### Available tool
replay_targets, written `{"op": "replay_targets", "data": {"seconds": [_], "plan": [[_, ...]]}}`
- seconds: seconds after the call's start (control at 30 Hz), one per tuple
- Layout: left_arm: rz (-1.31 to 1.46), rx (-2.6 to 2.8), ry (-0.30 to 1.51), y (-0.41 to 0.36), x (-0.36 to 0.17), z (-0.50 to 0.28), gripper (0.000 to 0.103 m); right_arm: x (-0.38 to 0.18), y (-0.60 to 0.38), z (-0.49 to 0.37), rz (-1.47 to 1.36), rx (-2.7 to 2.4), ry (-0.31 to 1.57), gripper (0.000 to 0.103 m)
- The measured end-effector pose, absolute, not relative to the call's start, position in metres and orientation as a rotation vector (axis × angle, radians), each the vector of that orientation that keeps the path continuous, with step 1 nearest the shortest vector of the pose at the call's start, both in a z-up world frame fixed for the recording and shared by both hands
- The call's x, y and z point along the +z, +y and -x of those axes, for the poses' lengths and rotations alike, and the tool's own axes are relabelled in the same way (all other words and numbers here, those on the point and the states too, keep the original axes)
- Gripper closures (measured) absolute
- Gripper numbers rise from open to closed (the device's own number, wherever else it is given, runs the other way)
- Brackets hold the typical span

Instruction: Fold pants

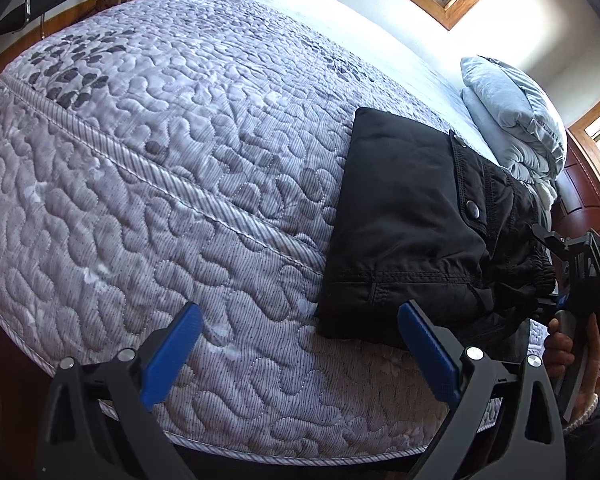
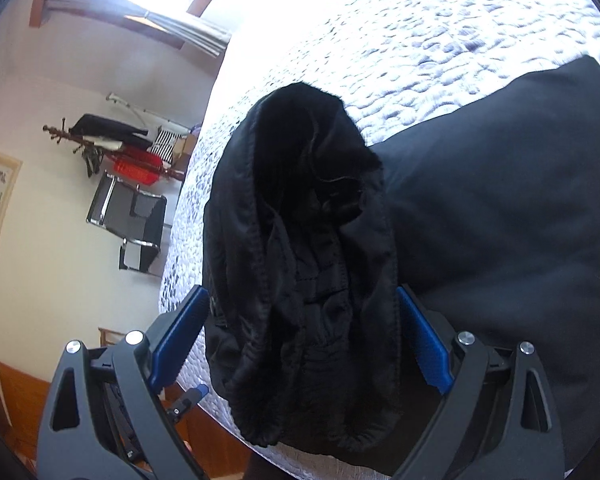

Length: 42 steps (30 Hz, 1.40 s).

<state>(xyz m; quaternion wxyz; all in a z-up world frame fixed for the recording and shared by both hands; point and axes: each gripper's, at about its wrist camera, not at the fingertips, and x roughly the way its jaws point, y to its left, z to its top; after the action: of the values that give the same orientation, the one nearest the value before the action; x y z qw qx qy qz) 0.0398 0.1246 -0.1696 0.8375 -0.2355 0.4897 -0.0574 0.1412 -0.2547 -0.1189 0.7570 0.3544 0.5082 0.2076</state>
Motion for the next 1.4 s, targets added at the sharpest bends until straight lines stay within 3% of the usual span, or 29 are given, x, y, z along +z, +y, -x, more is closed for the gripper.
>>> {"op": "replay_targets", "data": {"seconds": [0.1,0.23,0.3,0.43,0.67,0.8,1.1,1.4], "plan": [[0.501,-0.122,1.045,0.124,-0.171,-0.039,0.004,-0.121,-0.254,-0.141,-0.783,0.461,1.11,0.022],[0.503,-0.123,1.047,0.125,-0.172,-0.039,0.004,-0.125,-0.258,-0.144,-0.824,0.463,1.116,0.024],[0.501,-0.122,1.046,0.125,-0.172,-0.039,0.004,-0.126,-0.26,-0.144,-0.833,0.466,1.117,0.032],[0.508,-0.118,1.053,0.126,-0.174,-0.039,0.004,-0.126,-0.26,-0.145,-0.824,0.469,1.128,0.036],[0.509,-0.119,1.062,0.126,-0.174,-0.038,0.004,-0.124,-0.259,-0.145,-0.805,0.472,1.13,0.06],[0.51,-0.12,1.064,0.125,-0.174,-0.038,0.004,-0.118,-0.259,-0.143,-0.786,0.481,1.121,0.068],[0.5,-0.131,1.067,0.12,-0.172,-0.04,0.004,-0.102,-0.25,-0.143,-0.765,0.501,1.105,0.079],[0.506,-0.131,1.062,0.122,-0.17,-0.039,0.004,-0.083,-0.246,-0.139,-0.747,0.548,1.079,0.081]]}}
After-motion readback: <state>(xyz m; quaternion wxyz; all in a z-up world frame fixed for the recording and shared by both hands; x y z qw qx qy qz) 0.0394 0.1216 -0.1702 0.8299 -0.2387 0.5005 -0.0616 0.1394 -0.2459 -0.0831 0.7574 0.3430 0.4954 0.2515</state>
